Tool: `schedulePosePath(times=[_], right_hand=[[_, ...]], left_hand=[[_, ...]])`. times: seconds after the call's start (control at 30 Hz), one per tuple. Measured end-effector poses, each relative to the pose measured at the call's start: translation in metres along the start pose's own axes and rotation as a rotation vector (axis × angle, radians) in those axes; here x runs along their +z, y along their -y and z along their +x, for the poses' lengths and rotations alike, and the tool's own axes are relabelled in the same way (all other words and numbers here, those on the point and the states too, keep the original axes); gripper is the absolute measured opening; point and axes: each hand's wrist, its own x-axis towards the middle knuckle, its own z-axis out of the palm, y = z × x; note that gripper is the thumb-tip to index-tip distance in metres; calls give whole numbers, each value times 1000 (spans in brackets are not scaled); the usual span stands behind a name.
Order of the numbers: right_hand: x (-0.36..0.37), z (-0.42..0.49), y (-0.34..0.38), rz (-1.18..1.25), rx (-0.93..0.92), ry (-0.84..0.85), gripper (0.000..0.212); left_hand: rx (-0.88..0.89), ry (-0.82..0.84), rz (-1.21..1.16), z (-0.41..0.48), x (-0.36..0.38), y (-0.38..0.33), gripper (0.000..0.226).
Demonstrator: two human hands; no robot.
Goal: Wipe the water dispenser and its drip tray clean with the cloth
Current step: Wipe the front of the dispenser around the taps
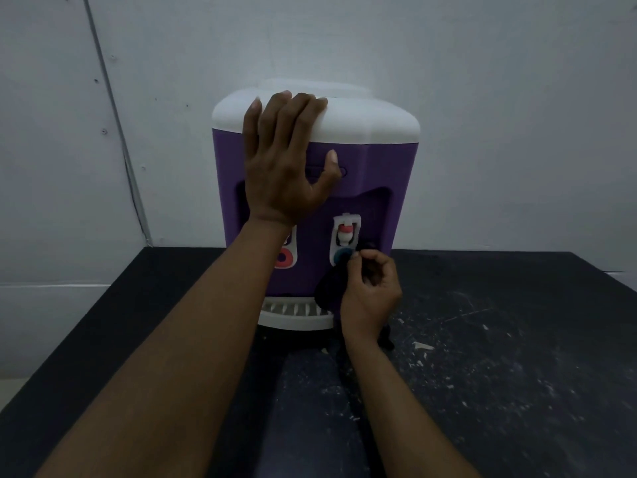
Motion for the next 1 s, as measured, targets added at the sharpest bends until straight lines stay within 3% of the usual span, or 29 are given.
schedulePosePath(times=[0.37, 0.5, 0.63, 0.87, 1.0], right_hand=[[8, 8, 9, 69, -66, 74, 14], [11, 14, 13, 23, -88, 134, 11], [11, 21, 15, -105, -166, 158, 21], [2, 8, 5, -53, -20, 68, 31], [5, 16, 15, -144, -203, 95, 25]], left_hand=[[-8, -8, 0, 1, 0, -1, 56], [-11, -18, 3, 0, 2, -1, 56], [-8, -3, -3, 0, 1, -1, 56], [1, -5, 8, 0, 1, 0, 57], [-7, -17, 7, -1, 3, 0, 57]])
